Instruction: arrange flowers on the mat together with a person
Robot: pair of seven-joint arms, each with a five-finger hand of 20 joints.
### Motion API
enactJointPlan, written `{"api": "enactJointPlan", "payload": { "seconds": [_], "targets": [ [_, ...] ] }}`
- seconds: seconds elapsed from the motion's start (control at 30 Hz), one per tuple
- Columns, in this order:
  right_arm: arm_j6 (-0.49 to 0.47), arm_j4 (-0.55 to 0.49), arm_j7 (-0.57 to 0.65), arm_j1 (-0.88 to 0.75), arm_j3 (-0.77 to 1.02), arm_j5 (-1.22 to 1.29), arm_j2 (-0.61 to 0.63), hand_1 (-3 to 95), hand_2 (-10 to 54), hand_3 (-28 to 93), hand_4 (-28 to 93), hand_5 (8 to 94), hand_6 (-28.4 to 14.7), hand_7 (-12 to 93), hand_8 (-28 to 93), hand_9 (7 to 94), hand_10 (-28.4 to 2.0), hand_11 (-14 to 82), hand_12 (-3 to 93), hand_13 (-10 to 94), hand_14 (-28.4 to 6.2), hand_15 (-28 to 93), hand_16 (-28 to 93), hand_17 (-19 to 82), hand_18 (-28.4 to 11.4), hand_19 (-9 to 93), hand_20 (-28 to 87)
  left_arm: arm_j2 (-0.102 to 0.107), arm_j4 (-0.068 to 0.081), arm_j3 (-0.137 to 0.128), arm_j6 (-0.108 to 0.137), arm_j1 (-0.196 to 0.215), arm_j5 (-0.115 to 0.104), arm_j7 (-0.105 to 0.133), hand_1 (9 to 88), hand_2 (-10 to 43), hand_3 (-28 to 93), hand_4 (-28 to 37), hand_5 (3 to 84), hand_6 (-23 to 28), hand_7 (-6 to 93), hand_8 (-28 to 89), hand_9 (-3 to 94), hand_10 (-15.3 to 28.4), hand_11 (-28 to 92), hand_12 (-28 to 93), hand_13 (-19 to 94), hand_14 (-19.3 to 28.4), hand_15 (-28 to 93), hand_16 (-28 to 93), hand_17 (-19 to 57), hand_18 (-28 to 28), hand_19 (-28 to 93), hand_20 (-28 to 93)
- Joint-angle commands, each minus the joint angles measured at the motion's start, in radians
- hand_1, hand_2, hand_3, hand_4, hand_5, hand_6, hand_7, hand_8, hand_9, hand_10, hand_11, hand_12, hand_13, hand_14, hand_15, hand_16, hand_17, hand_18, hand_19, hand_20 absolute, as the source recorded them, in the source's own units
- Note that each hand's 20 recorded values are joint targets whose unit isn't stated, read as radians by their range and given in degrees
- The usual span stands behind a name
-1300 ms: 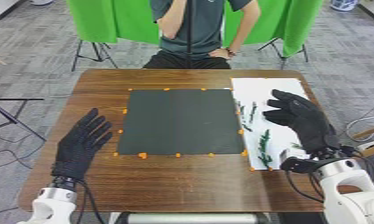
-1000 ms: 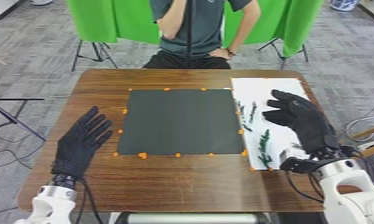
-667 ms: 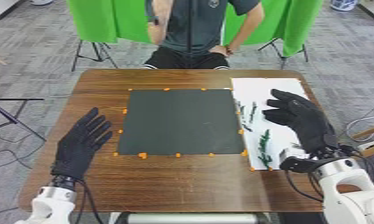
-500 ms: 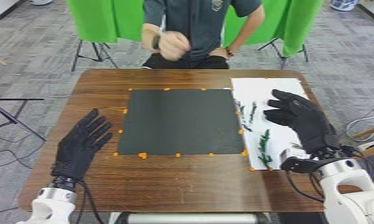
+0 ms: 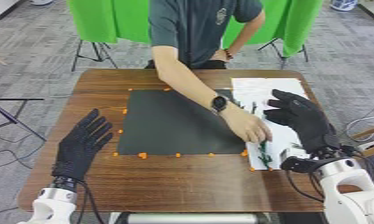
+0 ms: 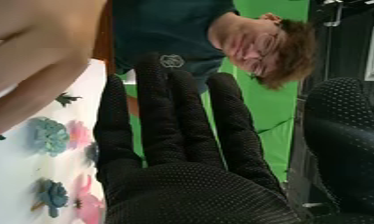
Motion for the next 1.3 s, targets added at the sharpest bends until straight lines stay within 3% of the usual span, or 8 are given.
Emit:
{"api": "enactJointPlan", "payload": {
  "seconds": [0.03,0.9,1.0,1.3],
  "targets": [
    [0.011,0.001,0.001,-0.005,-0.006,-0.003,-0.006,16.6,7.7,86,-26,37.4,-5.5,22,-12,40.9,-15.9,12.5,20.7,38,-14.3,29,20,7,-22.3,47,26,-0.014,0.005,0.004,0.0,0.006,-0.001,-0.013,28.8,-2.4,68,-24.5,29.3,3.3,20.5,-11,25.3,11.2,18,17,21,12.6,22,3,-10.1,20.4,43,10],
    [0.009,-0.003,0.007,-0.013,-0.003,-0.001,-0.014,16.4,8.0,86,-26,37.4,-5.5,23,-12,40.9,-15.8,12.5,20.6,38,-14.4,29,19,7,-22.4,47,26,-0.021,0.006,-0.002,-0.004,0.006,-0.002,-0.021,28.7,-2.1,68,-24.5,29.6,3.6,19.8,-10,25.6,11.2,18,17,21,12.9,23,3,-10.1,20.4,43,10],
    [0.003,-0.005,0.01,-0.017,0.001,-0.001,-0.013,16.5,8.0,86,-26,37.4,-5.5,22,-12,40.9,-15.8,12.5,20.7,38,-14.5,29,19,7,-22.4,47,26,-0.013,0.002,0.003,0.008,0.012,-0.007,-0.016,28.8,-2.1,68,-24.5,29.6,3.7,19.6,-10,25.7,11.4,18,16,21,12.9,23,3,-10.1,20.4,43,10],
    [-0.007,-0.001,0.013,-0.015,0.005,0.0,-0.008,16.5,8.1,86,-26,37.4,-5.5,22,-12,40.9,-15.7,12.6,20.7,38,-14.4,29,19,7,-22.4,47,26,-0.007,0.004,0.001,0.0,0.005,-0.003,-0.015,28.8,-2.1,68,-24.4,29.7,3.7,19.6,-10,25.7,11.3,18,17,21,13.0,23,2,-10.1,20.4,44,10]
  ]
}}
